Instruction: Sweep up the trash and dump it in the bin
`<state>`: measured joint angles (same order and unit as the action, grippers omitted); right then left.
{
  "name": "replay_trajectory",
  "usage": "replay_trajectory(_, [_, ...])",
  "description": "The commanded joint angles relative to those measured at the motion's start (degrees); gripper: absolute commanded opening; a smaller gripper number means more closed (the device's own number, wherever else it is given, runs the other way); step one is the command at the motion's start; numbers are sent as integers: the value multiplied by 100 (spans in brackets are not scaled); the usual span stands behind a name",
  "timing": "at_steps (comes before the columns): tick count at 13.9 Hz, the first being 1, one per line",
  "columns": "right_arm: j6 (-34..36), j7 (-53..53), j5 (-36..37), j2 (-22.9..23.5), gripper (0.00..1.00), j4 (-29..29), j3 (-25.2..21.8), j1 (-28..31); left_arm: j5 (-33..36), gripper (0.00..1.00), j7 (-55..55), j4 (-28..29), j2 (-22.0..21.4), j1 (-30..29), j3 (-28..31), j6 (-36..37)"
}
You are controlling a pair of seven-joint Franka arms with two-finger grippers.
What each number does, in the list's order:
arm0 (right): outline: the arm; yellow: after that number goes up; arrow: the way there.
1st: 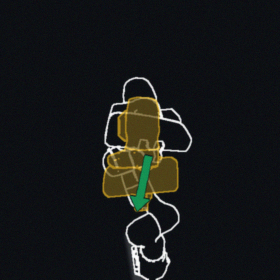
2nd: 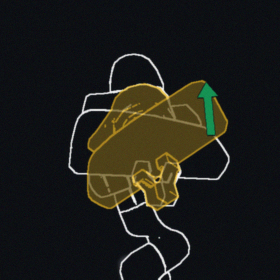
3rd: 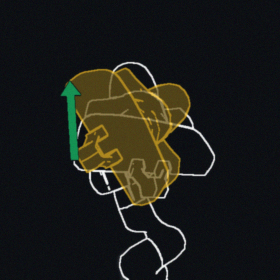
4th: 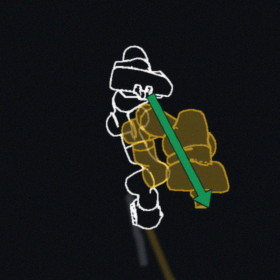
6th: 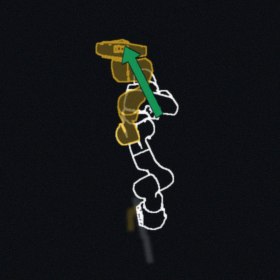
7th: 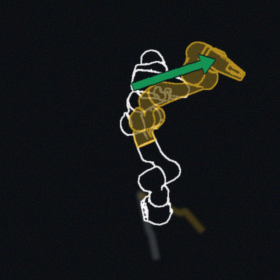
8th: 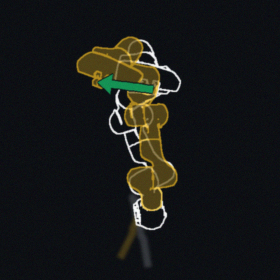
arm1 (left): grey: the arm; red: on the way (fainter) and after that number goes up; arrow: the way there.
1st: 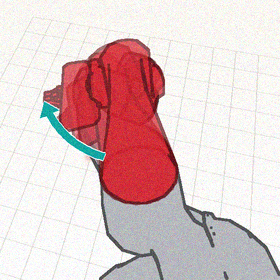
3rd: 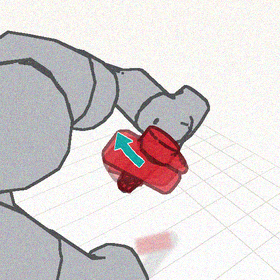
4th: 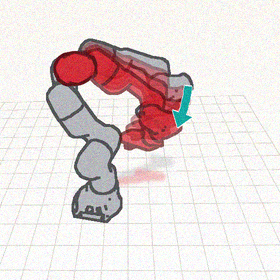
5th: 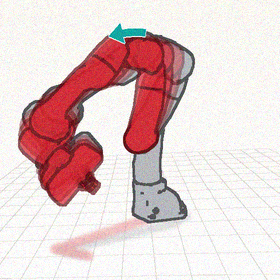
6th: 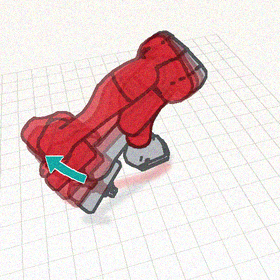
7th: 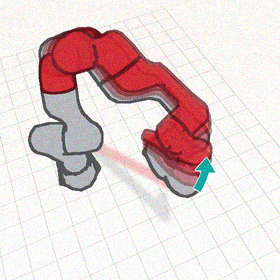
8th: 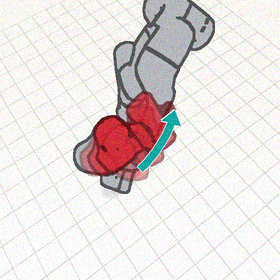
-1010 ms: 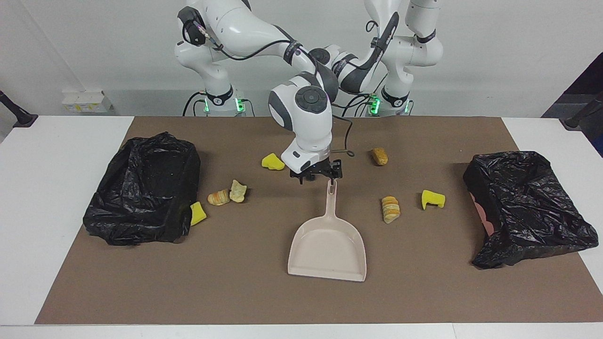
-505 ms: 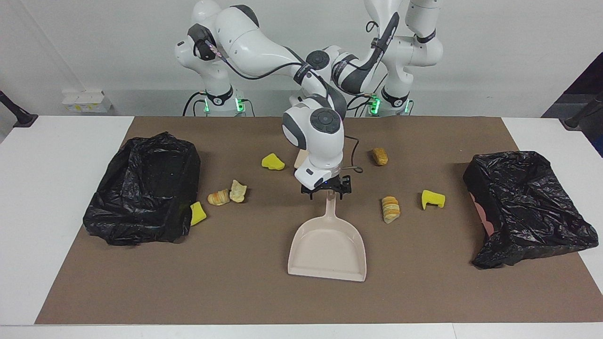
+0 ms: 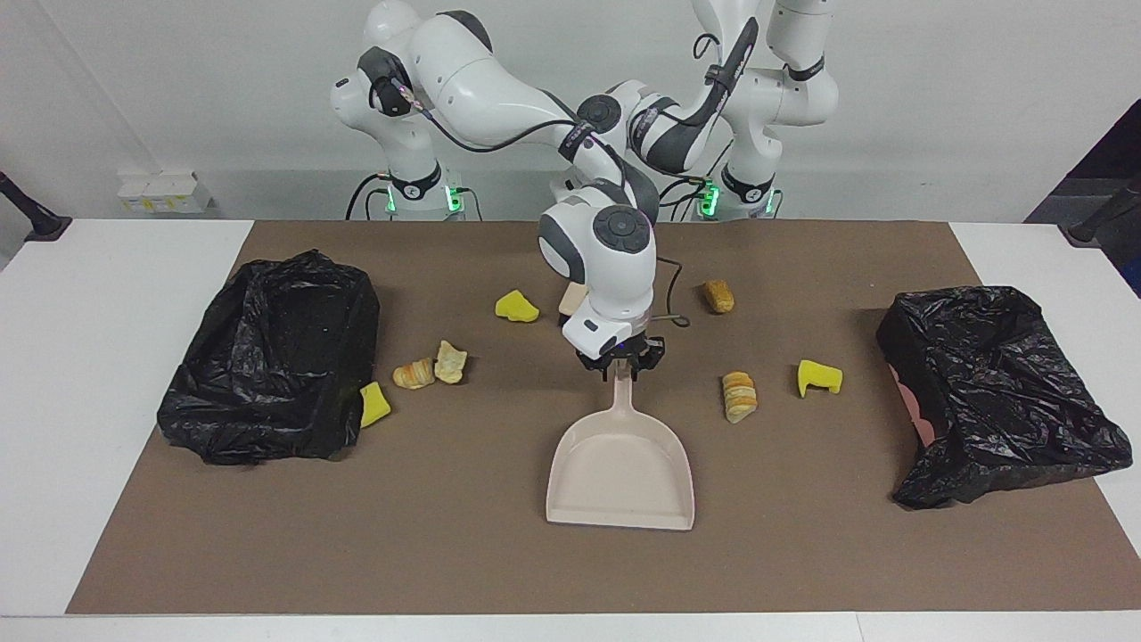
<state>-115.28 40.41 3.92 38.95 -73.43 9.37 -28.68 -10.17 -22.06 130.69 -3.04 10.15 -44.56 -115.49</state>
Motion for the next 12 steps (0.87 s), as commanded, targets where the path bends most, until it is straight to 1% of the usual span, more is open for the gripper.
replay_trajectory(1, [190,169,162,-10,0,57,13,-23,15,0,560,-220,-310,-13,411,754])
replay_trajectory(3, [401,169,153,-27,0,101,4,-6,15,0,1253,-202,-626,-13,736,1150])
replay_trajectory(5, [454,99,144,-167,0,110,21,108,24,0,1703,-185,-942,4,1472,1380])
replay_trajectory(6, [454,29,153,-203,0,110,13,117,172,0,1826,-185,-1048,4,1876,1389])
replay_trajectory(7, [437,-67,144,-273,0,84,13,126,530,0,1854,-219,-1049,39,2142,1363])
replay_trajectory(8, [324,-146,127,-352,0,57,4,135,925,0,1837,-220,-1023,-4,2231,1276])
replay_trajectory(9, [314,-313,48,-387,0,48,4,179,1103,0,1819,-211,-1006,-74,2363,1284])
replay_trajectory(10, [322,-680,39,-405,0,48,21,222,1157,0,1784,-185,-988,-109,2651,1284])
replay_trajectory(12, [410,-1663,30,-606,0,-117,21,240,1376,0,1592,-124,-979,-119,3030,1284])
